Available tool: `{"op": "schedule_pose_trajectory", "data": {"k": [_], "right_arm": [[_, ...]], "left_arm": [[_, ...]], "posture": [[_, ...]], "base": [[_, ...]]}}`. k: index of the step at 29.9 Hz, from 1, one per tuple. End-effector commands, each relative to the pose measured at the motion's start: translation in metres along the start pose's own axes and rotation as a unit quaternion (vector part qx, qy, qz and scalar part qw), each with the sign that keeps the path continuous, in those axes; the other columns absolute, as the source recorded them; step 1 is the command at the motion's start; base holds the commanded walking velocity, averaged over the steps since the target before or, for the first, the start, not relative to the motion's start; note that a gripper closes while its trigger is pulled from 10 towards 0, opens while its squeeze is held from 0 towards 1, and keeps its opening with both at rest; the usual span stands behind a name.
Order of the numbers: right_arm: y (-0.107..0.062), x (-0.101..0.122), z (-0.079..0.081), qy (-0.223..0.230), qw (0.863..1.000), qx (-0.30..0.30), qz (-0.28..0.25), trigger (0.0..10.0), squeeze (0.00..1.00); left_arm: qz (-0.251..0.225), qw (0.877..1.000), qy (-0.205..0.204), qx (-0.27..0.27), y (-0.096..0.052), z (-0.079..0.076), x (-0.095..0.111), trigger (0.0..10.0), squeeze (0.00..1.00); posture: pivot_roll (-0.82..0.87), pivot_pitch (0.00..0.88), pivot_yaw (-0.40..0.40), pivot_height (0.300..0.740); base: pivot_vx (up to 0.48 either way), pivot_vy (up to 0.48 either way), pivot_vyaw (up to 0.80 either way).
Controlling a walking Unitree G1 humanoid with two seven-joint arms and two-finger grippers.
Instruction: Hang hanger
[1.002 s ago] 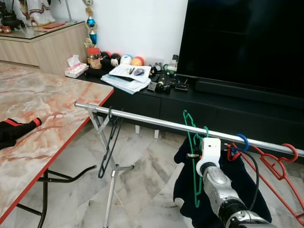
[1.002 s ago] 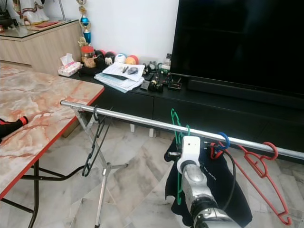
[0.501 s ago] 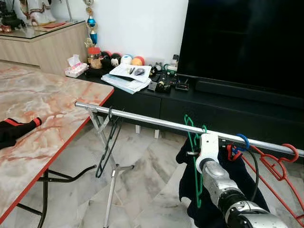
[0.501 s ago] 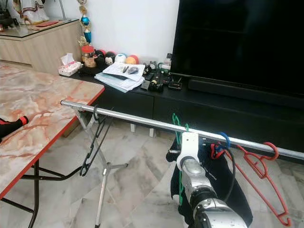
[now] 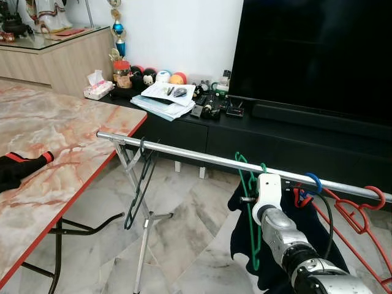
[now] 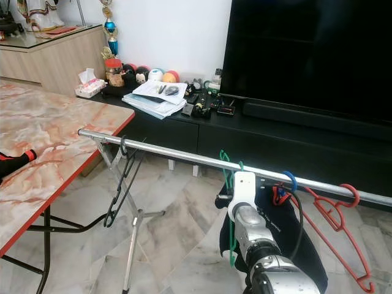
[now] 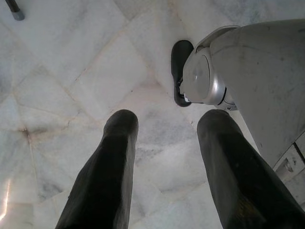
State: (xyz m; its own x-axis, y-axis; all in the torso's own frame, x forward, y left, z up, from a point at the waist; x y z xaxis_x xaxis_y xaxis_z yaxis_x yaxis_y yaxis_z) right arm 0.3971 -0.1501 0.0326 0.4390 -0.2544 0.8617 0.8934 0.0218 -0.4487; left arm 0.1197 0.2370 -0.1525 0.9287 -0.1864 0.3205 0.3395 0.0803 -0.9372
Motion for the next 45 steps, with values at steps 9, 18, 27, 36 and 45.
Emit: {"op": "schedule_pose_trajectory", "data": {"k": [9, 18, 27, 36, 45], "right_arm": [[-0.004, 0.014, 0.002, -0.008, 0.997, 0.032, -0.065, 10.0, 0.94], [-0.016, 0.012, -0.004, -0.018, 0.99, 0.069, -0.12, 10.0, 0.97], [-0.042, 0.007, -0.023, -0.008, 0.979, 0.076, -0.187, 10.0, 0.97], [-0.069, -0.025, -0.073, 0.023, 0.983, 0.004, -0.184, 10.0, 0.96], [-0.067, -0.065, -0.11, 0.043, 0.993, -0.062, -0.094, 10.0, 0.74]], "left_arm": [[-0.005, 1.0, 0.011, -0.011, 0.002, -0.013, 0.007, 10.0, 0.0], [0.002, 1.0, 0.014, -0.013, 0.001, -0.015, -0.002, 10.0, 0.0], [0.013, 1.0, 0.018, -0.01, -0.001, -0.007, -0.016, 10.0, 0.0], [0.01, 1.0, 0.013, -0.008, -0.001, -0.013, -0.017, 10.0, 0.0], [0.008, 1.0, 0.015, -0.014, 0.0, -0.021, -0.014, 10.0, 0.0]], "posture": [[0.15, 0.0, -0.03, 0.74], [0.14, 0.0, -0.03, 0.74], [0.13, 0.0, -0.036, 0.74], [0.14, 0.0, -0.058, 0.74], [0.15, 0.0, -0.068, 0.74]], "base": [[0.0, 0.0, 0.0], [0.0, 0.0, 0.0], [0.0, 0.0, 0.0], [0.0, 0.0, 0.0], [0.0, 0.0, 0.0]]}}
Point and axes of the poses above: a point about 5 cm out from each wrist's last joint towards the gripper, its own y axis pointing out of the wrist towards the gripper, its own x axis along the axis of the wrist's last joint, z = x × y, the point moved 5 cm from there along y, pointing out of the wrist towards the gripper, and after that the axes turned 13 degrees about y, right-handed, at the moved point
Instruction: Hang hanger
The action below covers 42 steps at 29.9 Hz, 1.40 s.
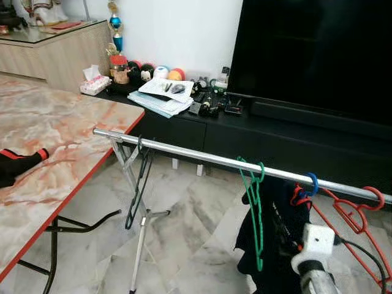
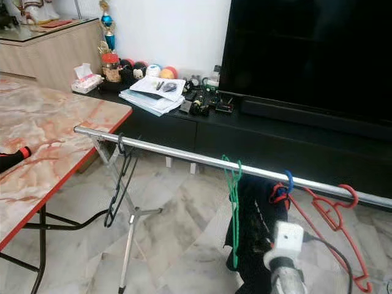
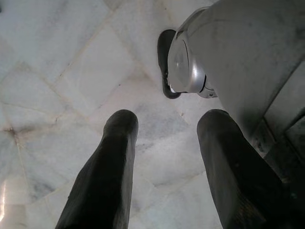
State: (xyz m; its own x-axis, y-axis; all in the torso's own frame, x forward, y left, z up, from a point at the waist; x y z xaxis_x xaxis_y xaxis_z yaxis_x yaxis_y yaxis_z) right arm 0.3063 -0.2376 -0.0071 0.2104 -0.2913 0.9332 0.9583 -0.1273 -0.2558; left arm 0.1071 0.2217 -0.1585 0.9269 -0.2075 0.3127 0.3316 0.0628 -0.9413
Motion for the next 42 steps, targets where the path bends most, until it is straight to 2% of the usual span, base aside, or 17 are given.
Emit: {"op": "schedule_pose_trajectory", "data": {"k": [1, 2, 3, 5, 7, 8, 10, 11, 12, 17, 19, 20, 27, 29, 33, 42], "right_arm": [[-0.005, -0.021, -0.011, 0.021, 0.998, -0.029, 0.049, 10.0, 0.39], [-0.006, -0.027, -0.012, 0.023, 0.997, -0.03, 0.065, 10.0, 0.0], [-0.006, -0.031, -0.013, 0.024, 0.996, -0.031, 0.075, 10.0, 0.0], [-0.009, -0.04, -0.026, 0.041, 0.992, -0.063, 0.104, 10.0, 0.0], [-0.009, -0.041, -0.029, 0.045, 0.991, -0.069, 0.106, 10.0, 0.0], [-0.009, -0.04, -0.033, 0.07, 0.989, -0.079, 0.106, 10.0, 0.0], [-0.01, -0.044, -0.037, 0.078, 0.985, -0.086, 0.124, 10.0, 0.0], [-0.015, -0.054, -0.042, 0.062, 0.982, -0.094, 0.151, 10.0, 0.0], [-0.015, -0.054, -0.042, 0.062, 0.982, -0.094, 0.151, 10.0, 0.0], [-0.044, -0.1, -0.042, 0.032, 0.961, -0.097, 0.256, 10.0, 0.0], [-0.048, -0.105, -0.042, 0.032, 0.959, -0.1, 0.264, 10.0, 0.0], [-0.055, -0.113, -0.044, 0.029, 0.953, -0.107, 0.281, 10.0, 0.0], [-0.066, -0.127, -0.038, 0.031, 0.944, -0.108, 0.309, 10.0, 0.0], [-0.074, -0.138, -0.036, 0.014, 0.935, -0.108, 0.337, 10.0, 0.0], [-0.081, -0.145, -0.037, -0.014, 0.929, -0.095, 0.357, 10.0, 0.0], [-0.088, -0.146, -0.048, -0.004, 0.927, -0.115, 0.357, 10.0, 0.0]], "left_arm": [[0.005, 1.0, 0.004, -0.005, 0.0, -0.005, -0.002, 10.0, 0.0], [0.004, 1.0, 0.004, -0.006, 0.0, -0.006, -0.002, 10.0, 0.0], [0.004, 1.0, 0.003, -0.006, 0.001, -0.007, -0.001, 10.0, 0.0], [0.004, 1.0, 0.007, -0.007, 0.001, -0.009, 0.0, 10.0, 0.0], [0.003, 1.0, 0.008, -0.007, 0.001, -0.01, 0.001, 10.0, 0.0], [0.002, 1.0, 0.011, -0.008, 0.001, -0.01, 0.002, 10.0, 0.0], [0.001, 1.0, 0.013, -0.005, 0.001, -0.008, 0.003, 10.0, 0.0], [0.004, 1.0, 0.019, -0.004, 0.001, -0.008, 0.003, 10.0, 0.0], [0.004, 1.0, 0.019, -0.004, 0.001, -0.008, 0.003, 10.0, 0.0], [-0.007, 0.999, 0.035, 0.0, 0.002, 0.004, 0.021, 10.0, 0.0], [-0.007, 0.999, 0.038, 0.0, 0.002, 0.005, 0.022, 10.0, 0.0], [-0.008, 0.999, 0.042, 0.001, 0.002, 0.008, 0.023, 10.0, 0.0], [-0.016, 0.999, 0.022, 0.02, 0.001, 0.022, 0.026, 10.0, 0.0], [-0.01, 0.999, 0.021, 0.026, -0.001, 0.029, 0.021, 10.0, 0.0], [-0.002, 0.999, 0.033, 0.025, -0.002, 0.033, 0.016, 10.0, 0.0], [0.009, 0.999, 0.038, 0.027, -0.005, 0.038, 0.001, 10.0, 0.0]], "posture": [[0.15, 0.0, -0.069, 0.74], [0.15, 0.0, -0.07, 0.74], [0.15, 0.0, -0.07, 0.74], [0.15, 0.0, -0.064, 0.74], [0.15, 0.0, -0.064, 0.74], [0.14, 0.0, -0.051, 0.74], [0.11, 0.0, -0.043, 0.74], [0.11, 0.0, -0.043, 0.74], [0.11, 0.0, -0.043, 0.74], [0.12, 0.0, -0.027, 0.74], [0.12, 0.0, -0.027, 0.74], [0.14, 0.0, -0.035, 0.74], [0.15, 0.0, -0.045, 0.74], [0.14, 0.0, -0.028, 0.74], [0.12, 0.0, -0.003, 0.74], [0.09, 0.0, 0.009, 0.74]], "base": [[0.0, 0.0, 0.0], [0.0, 0.0, 0.0], [0.0, 0.0, 0.0], [0.0, 0.0, 0.0], [0.0, 0.0, 0.0], [0.0, 0.0, 0.0], [0.0, 0.0, 0.0], [0.0, 0.0, 0.0], [0.0, 0.0, 0.0], [0.0, 0.0, 0.0], [0.0, 0.0, 0.0], [0.0, 0.0, 0.0], [0.0, 0.0, 0.0], [0.0, 0.0, 0.0], [0.0, 0.0, 0.0], [-0.243, 0.0, 0.0]]}}
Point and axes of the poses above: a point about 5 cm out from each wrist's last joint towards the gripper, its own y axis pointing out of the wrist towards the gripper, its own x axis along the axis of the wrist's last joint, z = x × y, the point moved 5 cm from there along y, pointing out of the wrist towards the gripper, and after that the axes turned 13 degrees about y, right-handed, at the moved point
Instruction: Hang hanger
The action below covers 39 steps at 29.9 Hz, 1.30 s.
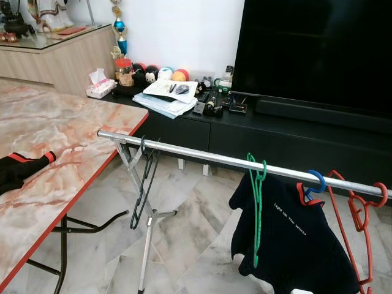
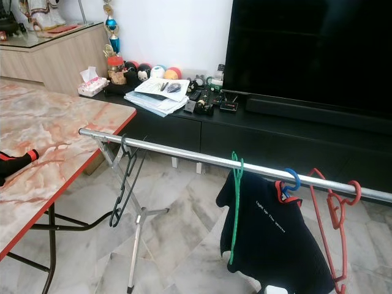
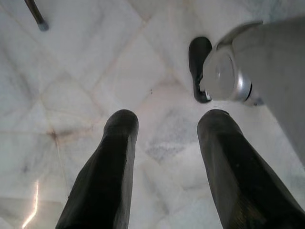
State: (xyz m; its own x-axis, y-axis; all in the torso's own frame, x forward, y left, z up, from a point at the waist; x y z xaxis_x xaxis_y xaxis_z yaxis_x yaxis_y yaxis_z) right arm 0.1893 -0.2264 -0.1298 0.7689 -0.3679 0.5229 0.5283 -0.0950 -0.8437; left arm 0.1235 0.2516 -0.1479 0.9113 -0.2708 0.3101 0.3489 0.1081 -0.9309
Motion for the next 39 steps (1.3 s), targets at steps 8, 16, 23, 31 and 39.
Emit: {"op": "schedule_pose_trajectory", "data": {"k": [8, 16, 23, 31, 39], "right_arm": [[-0.003, -0.013, -0.014, 0.015, 0.999, -0.029, 0.013, 10.0, 0.0], [-0.003, -0.015, -0.011, 0.014, 0.999, -0.026, 0.015, 10.0, 0.0], [-0.003, -0.01, -0.013, 0.009, 1.0, -0.028, 0.01, 10.0, 0.0], [-0.002, -0.009, -0.012, 0.007, 1.0, -0.028, 0.01, 10.0, 0.0], [-0.002, -0.01, -0.012, 0.004, 0.999, -0.029, 0.015, 10.0, 0.0]], "left_arm": [[0.018, 1.0, 0.012, 0.004, -0.005, 0.014, -0.021, 10.0, 0.0], [0.011, 1.0, 0.006, 0.0, -0.003, 0.006, -0.013, 10.0, 0.0], [0.009, 1.0, 0.001, 0.001, -0.002, 0.004, -0.01, 10.0, 0.0], [0.011, 1.0, -0.001, 0.004, -0.001, 0.004, -0.009, 10.0, 0.0], [0.007, 1.0, -0.008, 0.004, -0.001, 0.004, -0.007, 10.0, 0.0]], "posture": [[0.1, 0.0, 0.017, 0.74], [0.1, 0.0, 0.006, 0.74], [0.11, 0.0, -0.001, 0.74], [0.1, 0.0, -0.004, 0.74], [0.1, 0.0, -0.002, 0.74]], "base": [[-0.297, 0.0, 0.0], [-0.308, 0.0, 0.0], [-0.312, 0.0, 0.0], [-0.113, 0.0, 0.0], [0.0, 0.0, -0.14]]}}
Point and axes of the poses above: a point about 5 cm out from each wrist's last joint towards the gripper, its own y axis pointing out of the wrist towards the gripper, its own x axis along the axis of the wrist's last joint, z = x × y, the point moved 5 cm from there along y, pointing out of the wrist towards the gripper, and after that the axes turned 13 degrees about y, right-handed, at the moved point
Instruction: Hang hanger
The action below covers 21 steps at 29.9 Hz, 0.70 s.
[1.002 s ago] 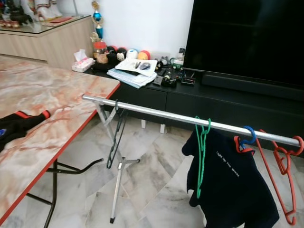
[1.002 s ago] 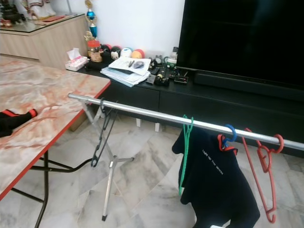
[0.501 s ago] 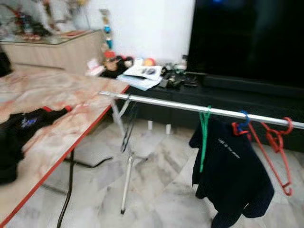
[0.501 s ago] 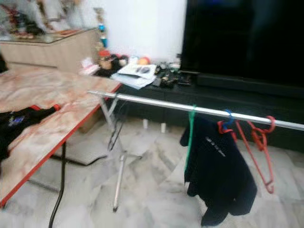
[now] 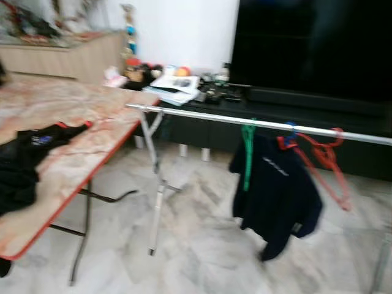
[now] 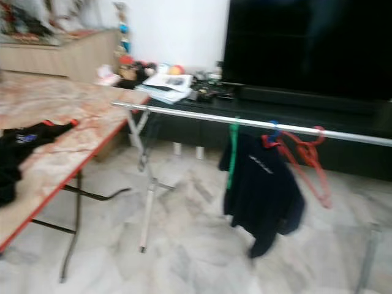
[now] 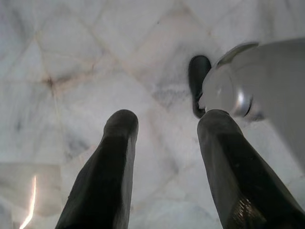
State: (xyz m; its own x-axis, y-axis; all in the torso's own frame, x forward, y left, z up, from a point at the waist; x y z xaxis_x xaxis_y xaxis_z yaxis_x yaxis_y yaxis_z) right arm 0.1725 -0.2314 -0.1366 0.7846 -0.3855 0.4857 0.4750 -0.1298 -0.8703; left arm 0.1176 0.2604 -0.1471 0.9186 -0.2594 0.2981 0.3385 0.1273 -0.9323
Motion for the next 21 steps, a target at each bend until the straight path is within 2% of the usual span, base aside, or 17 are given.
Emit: {"op": "schedule_pose_trajectory", "data": {"k": [1, 18, 21], "right_arm": [[0.0003, 0.0049, -0.0005, -0.002, 1.0, -0.001, -0.006, 10.0, 0.0], [0.0011, 0.0041, 0.0064, -0.001, 1.0, 0.005, -0.003, 10.0, 0.0], [0.0013, 0.0045, 0.0073, -0.005, 1.0, 0.006, -0.002, 10.0, 0.0]], "left_arm": [[-0.001, 1.0, -0.003, -0.004, 0.0005, -0.0036, 0.001, 10.0, 0.0], [-0.005, 1.0, 0.004, 0.003, 0.0003, 0.0027, 0.0047, 10.0, 0.0], [-0.005, 1.0, 0.017, 0.006, 0.0002, 0.0042, 0.0055, 10.0, 0.0]], "posture": [[0.1, 0.0, -0.002, 0.74], [0.16, 0.0, 0.001, 0.74], [0.16, 0.0, -0.003, 0.74]], "base": [[0.0, 0.0, -0.78], [0.0, 0.0, -0.78], [0.0, 0.0, -0.78]]}}
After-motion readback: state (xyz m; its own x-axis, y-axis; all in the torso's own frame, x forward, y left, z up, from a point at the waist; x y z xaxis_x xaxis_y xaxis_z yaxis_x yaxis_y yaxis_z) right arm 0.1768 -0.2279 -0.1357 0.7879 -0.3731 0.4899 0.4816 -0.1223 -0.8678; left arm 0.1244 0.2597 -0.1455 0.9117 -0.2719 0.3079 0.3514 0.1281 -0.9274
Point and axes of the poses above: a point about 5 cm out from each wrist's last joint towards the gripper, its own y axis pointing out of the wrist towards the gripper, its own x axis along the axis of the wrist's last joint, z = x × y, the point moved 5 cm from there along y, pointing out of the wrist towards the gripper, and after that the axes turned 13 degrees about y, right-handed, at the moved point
